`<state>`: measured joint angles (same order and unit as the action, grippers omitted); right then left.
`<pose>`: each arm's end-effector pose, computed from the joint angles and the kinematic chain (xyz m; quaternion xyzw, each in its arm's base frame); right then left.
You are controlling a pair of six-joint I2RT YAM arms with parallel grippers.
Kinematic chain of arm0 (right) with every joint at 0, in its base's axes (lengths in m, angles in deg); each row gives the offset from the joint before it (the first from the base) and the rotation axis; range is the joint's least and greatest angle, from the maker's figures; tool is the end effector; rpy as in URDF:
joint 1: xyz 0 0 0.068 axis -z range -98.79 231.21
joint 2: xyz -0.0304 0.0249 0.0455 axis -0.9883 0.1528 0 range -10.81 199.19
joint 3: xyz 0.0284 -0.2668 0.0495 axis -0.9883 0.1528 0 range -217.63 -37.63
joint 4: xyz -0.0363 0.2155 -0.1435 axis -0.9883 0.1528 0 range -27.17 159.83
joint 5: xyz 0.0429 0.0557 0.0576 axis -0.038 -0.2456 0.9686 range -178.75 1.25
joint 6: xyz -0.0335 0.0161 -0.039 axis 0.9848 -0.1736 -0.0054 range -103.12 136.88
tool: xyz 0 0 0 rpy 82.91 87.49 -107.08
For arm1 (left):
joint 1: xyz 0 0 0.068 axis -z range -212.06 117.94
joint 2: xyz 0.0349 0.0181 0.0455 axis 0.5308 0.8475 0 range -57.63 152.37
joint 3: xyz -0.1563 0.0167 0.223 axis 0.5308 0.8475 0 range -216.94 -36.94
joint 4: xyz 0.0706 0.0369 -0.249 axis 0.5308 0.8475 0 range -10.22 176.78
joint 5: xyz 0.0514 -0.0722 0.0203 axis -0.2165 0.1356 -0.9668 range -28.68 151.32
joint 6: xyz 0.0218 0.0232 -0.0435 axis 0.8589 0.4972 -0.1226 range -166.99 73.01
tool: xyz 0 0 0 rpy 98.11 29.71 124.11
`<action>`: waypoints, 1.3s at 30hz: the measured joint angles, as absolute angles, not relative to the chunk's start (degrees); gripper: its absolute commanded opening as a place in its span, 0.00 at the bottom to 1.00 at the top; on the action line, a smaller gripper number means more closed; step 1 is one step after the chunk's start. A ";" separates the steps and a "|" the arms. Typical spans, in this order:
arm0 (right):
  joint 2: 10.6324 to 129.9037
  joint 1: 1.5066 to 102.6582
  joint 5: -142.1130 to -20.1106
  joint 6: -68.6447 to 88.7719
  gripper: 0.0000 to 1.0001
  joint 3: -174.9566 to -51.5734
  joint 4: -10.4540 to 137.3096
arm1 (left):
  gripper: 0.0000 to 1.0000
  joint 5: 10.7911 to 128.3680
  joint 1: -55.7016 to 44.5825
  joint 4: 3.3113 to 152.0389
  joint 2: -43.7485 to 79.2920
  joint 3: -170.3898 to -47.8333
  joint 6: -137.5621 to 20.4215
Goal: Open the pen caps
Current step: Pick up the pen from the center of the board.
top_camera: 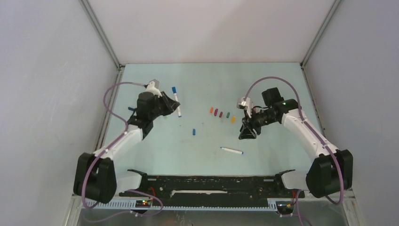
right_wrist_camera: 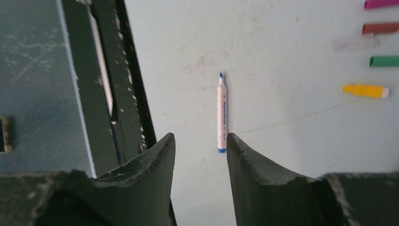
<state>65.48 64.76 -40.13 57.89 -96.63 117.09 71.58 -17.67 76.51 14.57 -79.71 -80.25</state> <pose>0.2226 0.0935 0.2620 -0.4903 0.7571 0.3660 0.2292 0.2696 -0.0758 0.2487 -0.0920 0.8418 -0.2821 0.4510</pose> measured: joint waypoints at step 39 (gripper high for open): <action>56.91 77.40 -5.01 1.63 0.59 -80.46 63.54 | 0.00 66.53 22.40 31.38 28.38 -83.71 -90.52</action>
